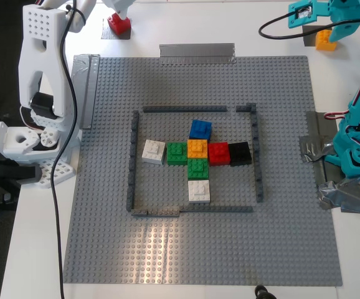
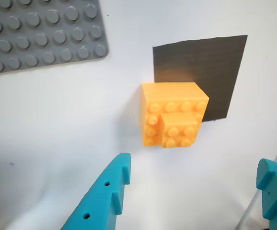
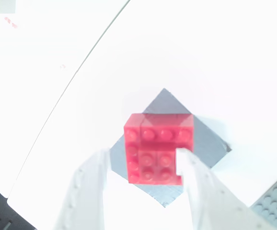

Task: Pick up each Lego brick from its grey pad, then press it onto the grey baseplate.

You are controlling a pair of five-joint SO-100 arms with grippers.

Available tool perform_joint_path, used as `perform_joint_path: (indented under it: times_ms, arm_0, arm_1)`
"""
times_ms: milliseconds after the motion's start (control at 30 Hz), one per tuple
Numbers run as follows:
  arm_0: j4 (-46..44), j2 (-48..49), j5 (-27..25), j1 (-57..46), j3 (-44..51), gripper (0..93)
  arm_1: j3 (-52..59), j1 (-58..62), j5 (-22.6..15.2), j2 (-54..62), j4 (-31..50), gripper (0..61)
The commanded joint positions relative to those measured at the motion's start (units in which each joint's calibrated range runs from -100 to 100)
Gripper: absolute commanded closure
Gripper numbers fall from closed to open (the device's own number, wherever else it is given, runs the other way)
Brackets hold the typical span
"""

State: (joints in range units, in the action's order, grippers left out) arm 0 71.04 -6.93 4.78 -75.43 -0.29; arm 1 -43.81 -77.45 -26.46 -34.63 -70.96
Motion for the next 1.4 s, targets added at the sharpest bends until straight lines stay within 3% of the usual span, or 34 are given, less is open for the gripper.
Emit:
perform_joint_path:
  times_ms: [0, 867, 1133, 1367]
  arm_0:
    - [-0.91, -0.19, -0.26, -0.63, 1.78, 64.5]
    - [-4.24, -3.45, -1.14, -1.64, 2.69, 68.0]
    - [-4.32, -6.20, -1.19, -1.57, 3.50, 68.0]
    - [-4.32, -7.06, -1.19, -1.57, 6.66, 68.5]
  arm_1:
    - [-4.81, -0.35, 0.35, 2.35, -0.89, 43.7]
    - [1.78, -1.07, 0.55, 0.98, 0.01, 45.3]
    - [2.05, -0.71, 1.33, 0.98, -0.56, 58.6]
    - [1.78, -0.78, 1.87, 2.27, -2.11, 61.1]
